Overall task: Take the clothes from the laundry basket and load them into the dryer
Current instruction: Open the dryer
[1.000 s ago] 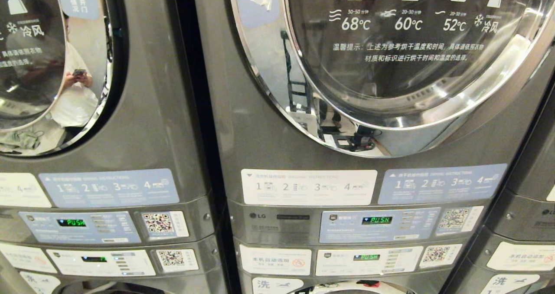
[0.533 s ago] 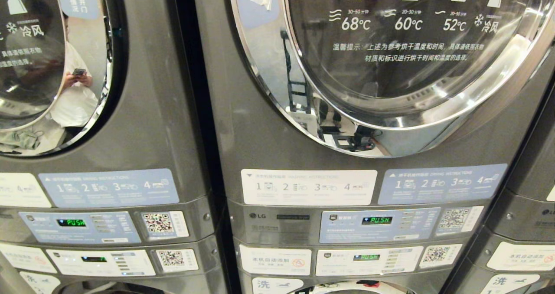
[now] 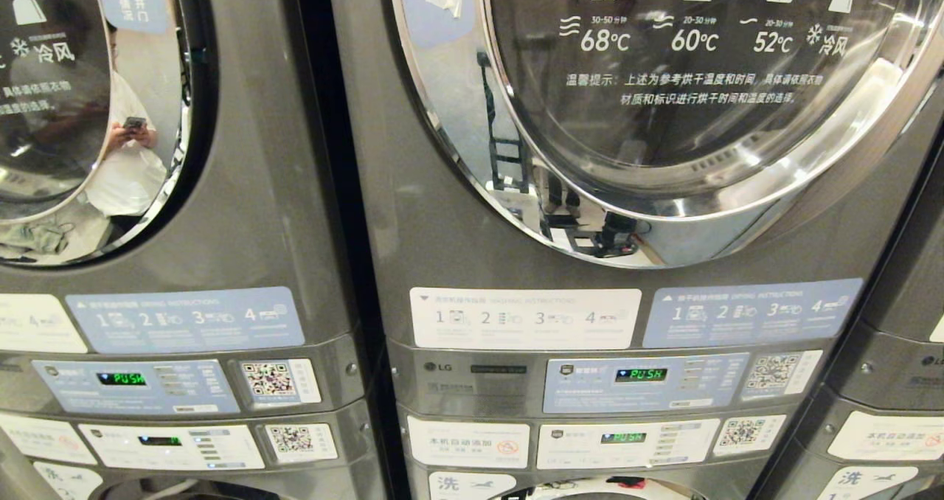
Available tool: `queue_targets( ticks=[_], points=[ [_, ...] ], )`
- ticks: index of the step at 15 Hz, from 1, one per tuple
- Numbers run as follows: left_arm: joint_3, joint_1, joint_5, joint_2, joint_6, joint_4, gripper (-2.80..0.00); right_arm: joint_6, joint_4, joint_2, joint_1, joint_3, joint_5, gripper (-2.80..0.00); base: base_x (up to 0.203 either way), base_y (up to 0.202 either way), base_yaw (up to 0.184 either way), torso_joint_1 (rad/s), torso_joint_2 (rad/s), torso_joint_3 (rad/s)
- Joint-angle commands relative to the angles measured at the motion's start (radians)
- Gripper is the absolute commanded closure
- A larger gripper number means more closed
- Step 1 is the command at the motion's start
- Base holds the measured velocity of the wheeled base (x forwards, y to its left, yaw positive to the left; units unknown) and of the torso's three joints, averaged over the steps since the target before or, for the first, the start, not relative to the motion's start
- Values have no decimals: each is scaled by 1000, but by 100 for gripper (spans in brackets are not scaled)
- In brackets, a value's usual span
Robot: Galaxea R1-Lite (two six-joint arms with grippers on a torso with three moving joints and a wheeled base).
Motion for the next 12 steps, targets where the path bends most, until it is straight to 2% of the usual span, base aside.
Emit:
queue_targets(
  ticks=[1, 3, 10, 12],
  points=[
    [0, 0, 0, 0, 0, 0, 0, 0, 1, -6, 17, 7, -1, -280, 0, 0, 0, 0, 0, 0],
    [0, 0, 0, 0, 0, 0, 0, -5, -21, 25, 24, 2, 2, -280, 0, 0, 0, 0, 0, 0],
    [0, 0, 0, 0, 0, 0, 0, -1, -503, 154, 100, 121, 4, -280, 0, 0, 0, 0, 0, 0],
    [0, 0, 0, 0, 0, 0, 0, 3, -607, 223, 169, 123, 30, -280, 0, 0, 0, 0, 0, 0]
  ],
)
